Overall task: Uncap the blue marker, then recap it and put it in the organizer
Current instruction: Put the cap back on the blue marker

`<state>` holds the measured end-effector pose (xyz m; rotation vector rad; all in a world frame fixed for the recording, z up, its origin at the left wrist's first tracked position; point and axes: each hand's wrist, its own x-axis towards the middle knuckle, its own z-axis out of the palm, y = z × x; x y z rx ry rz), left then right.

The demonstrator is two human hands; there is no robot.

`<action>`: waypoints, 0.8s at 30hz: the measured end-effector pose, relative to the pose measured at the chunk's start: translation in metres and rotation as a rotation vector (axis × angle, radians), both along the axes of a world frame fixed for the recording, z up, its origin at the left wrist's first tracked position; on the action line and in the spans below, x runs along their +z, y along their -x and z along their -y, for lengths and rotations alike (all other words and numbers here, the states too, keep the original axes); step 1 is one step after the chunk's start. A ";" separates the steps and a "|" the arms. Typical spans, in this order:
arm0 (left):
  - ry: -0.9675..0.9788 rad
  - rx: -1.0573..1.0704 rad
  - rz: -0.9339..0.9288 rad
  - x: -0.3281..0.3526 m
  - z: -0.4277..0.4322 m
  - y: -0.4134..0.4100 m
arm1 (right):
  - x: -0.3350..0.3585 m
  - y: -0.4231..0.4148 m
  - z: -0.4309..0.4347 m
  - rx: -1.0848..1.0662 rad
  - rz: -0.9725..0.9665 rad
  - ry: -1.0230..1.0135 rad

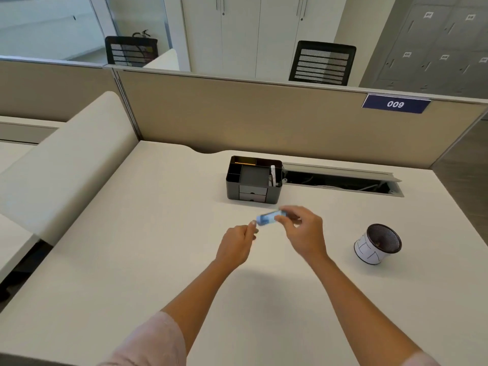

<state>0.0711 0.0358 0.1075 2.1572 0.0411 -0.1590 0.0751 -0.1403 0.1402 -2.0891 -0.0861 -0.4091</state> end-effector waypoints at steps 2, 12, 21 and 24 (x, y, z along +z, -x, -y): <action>-0.184 -0.120 -0.010 -0.017 -0.011 -0.014 | 0.006 -0.031 -0.003 -0.028 -0.015 -0.009; -0.757 -0.484 -0.185 -0.101 -0.071 -0.041 | -0.014 -0.153 -0.010 -0.183 -0.268 0.010; -0.899 -0.492 -0.193 -0.112 -0.063 -0.038 | -0.032 -0.194 -0.030 -0.190 -0.375 0.062; -0.917 -0.490 -0.197 -0.113 -0.061 -0.039 | -0.043 -0.199 -0.033 -0.172 -0.387 0.308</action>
